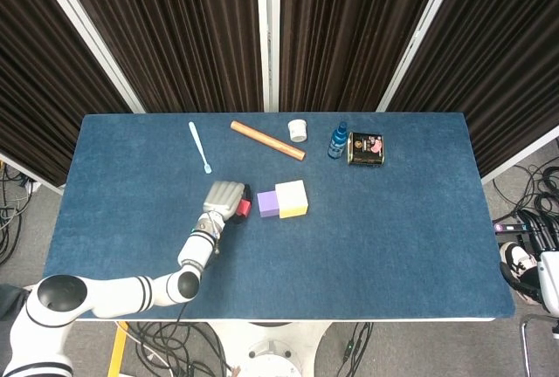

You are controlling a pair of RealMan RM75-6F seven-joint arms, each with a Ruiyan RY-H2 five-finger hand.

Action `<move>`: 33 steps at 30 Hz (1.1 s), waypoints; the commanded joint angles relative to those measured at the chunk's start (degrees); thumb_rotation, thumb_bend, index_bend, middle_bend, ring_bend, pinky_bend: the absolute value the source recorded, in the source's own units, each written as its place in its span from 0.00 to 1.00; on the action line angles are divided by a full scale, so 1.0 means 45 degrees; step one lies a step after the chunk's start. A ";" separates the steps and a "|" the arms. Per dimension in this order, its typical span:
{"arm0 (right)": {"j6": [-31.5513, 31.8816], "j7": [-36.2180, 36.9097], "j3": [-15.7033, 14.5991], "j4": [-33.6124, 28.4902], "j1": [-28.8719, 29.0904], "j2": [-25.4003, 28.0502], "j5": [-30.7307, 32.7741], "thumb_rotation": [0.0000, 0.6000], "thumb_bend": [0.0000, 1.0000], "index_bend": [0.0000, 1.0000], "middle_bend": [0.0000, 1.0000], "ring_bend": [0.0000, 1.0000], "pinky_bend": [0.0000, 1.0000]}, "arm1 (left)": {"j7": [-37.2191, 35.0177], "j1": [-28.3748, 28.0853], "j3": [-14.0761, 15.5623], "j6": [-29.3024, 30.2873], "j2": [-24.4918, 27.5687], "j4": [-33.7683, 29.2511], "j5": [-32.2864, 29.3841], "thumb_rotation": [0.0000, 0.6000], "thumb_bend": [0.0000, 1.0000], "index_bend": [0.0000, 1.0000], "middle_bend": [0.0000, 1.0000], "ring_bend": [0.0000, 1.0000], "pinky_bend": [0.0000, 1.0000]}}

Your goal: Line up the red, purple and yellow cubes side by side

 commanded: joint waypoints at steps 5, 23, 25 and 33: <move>-0.0005 0.0045 0.0022 0.0037 0.0003 -0.0004 0.0015 1.00 0.21 0.00 0.08 0.00 0.08 | 0.0047 0.0067 0.0063 0.0289 0.0146 -0.0424 0.0120 1.00 0.29 0.31 0.88 0.93 0.99; -0.0075 -0.0024 0.0051 0.0026 0.0052 -0.0032 0.0020 1.00 0.21 0.00 0.08 0.00 0.08 | -0.1546 0.1037 0.0586 0.0573 0.0337 0.1028 0.3100 1.00 0.19 0.21 0.87 0.92 0.99; -0.0111 -0.0068 0.0054 -0.0008 0.0061 -0.0014 0.0048 1.00 0.21 0.00 0.08 0.00 0.08 | -0.1666 0.0999 0.0548 0.0402 0.0049 0.1530 0.3239 1.00 0.18 0.21 0.87 0.92 0.99; -0.0245 -0.0195 0.0074 -0.0092 0.0101 0.0010 0.0157 1.00 0.21 0.00 0.08 0.00 0.08 | -0.2115 0.0964 0.0262 0.0013 -0.0535 0.2392 0.3656 1.00 0.18 0.21 0.87 0.92 0.99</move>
